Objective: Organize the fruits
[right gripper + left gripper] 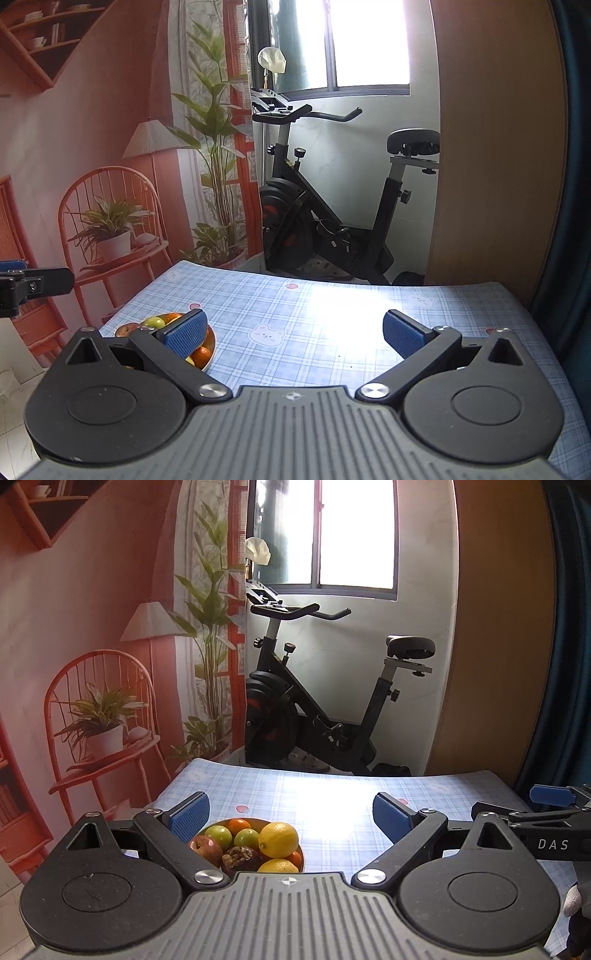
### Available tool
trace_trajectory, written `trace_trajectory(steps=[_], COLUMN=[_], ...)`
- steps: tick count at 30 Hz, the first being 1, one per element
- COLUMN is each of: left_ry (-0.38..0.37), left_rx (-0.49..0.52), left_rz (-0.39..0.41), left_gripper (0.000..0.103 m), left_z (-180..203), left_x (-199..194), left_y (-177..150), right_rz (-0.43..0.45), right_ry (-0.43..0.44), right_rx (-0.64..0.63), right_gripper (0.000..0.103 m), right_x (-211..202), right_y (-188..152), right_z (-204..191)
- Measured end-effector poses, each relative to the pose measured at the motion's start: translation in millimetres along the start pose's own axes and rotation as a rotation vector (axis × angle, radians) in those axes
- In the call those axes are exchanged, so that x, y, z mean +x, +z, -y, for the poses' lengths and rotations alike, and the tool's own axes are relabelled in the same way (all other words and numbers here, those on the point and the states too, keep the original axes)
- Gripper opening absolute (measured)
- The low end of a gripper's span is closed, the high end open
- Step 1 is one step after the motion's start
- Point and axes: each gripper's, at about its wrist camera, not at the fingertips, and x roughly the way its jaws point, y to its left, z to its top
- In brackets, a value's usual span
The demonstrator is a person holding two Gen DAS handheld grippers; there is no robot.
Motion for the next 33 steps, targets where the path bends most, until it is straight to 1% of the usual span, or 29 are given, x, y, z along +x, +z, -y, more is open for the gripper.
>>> trace_trajectory(steps=[6,16,33], left_ry=[-0.004,-0.016,-0.019], left_rx=[-0.012,-0.033,-0.046], left_rz=[0.012,0.017,0.008], left_gripper=[0.097,0.097,0.097], left_z=[-1,-3,1], left_x=[-3,-8,-6], left_y=[1,2,3], right_rz=[0.008,0.010,0.019], right_ry=[0.007,0.009,0.010], right_rx=[0.011,0.007,0.007], right_gripper=[0.103,0.103,0.103], right_x=[-5,-9,-10], right_y=[0,1,7], right_z=[5,3,6])
